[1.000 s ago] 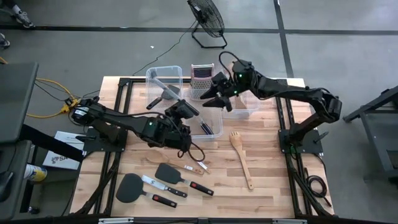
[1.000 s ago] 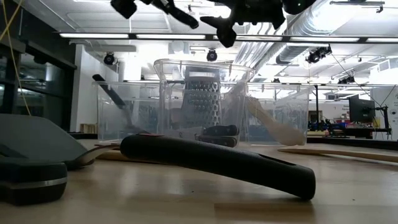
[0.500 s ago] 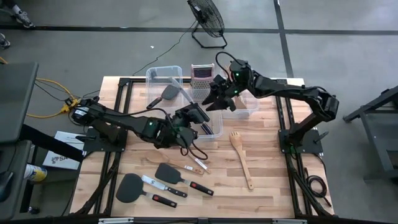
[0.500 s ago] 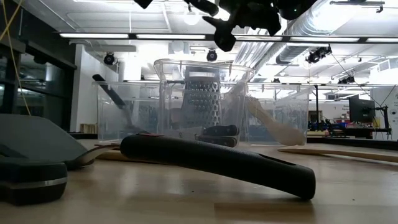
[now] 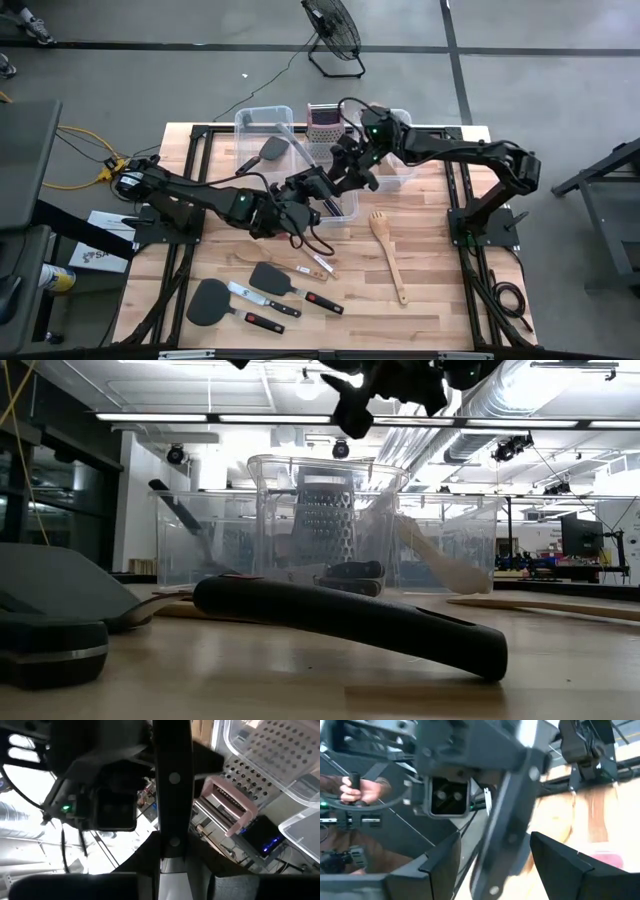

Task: Pick & Place Kitchen Items
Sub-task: Put the black table knife into the middle transparent bin

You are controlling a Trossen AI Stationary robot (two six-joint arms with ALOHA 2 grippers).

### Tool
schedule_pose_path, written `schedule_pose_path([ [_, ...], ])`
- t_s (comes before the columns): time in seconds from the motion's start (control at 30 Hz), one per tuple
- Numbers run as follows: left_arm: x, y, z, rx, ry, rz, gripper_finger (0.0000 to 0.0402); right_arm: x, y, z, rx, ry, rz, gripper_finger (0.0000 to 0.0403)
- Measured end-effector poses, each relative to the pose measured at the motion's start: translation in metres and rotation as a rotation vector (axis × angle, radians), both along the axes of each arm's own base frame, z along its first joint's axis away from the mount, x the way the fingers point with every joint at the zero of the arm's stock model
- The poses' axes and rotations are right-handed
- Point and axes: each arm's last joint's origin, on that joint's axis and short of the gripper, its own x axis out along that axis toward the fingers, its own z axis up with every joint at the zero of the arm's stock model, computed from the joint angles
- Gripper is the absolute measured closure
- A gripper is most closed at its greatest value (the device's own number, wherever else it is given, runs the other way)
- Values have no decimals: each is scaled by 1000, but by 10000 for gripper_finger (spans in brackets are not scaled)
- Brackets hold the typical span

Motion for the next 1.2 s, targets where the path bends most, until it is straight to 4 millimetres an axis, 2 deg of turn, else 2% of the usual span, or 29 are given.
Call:
schedule_pose_path([
  [0.17, 1, 2, 0, -3, 0, 3, 343, 1, 1, 3, 13, -15, 0, 195],
  [0.47, 1, 6, 0, 3, 16, 4, 343, 2, 3, 3, 19, -3, -21, 296],
  [0.8, 1, 6, -1, 1, 11, 11, 343, 3, 3, 2, 2, -11, -40, 299],
  [0.87, 1, 6, 0, -5, 1, 13, 327, 3, 3, 3, -11, -21, -43, 299],
  [1.07, 2, 6, 1, -59, -76, 17, 241, 4, 2, 4, -58, -54, -83, 309],
  [1.2, 2, 6, 1, -66, -91, 24, 222, 5, 1, 4, -71, -50, -132, 310],
])
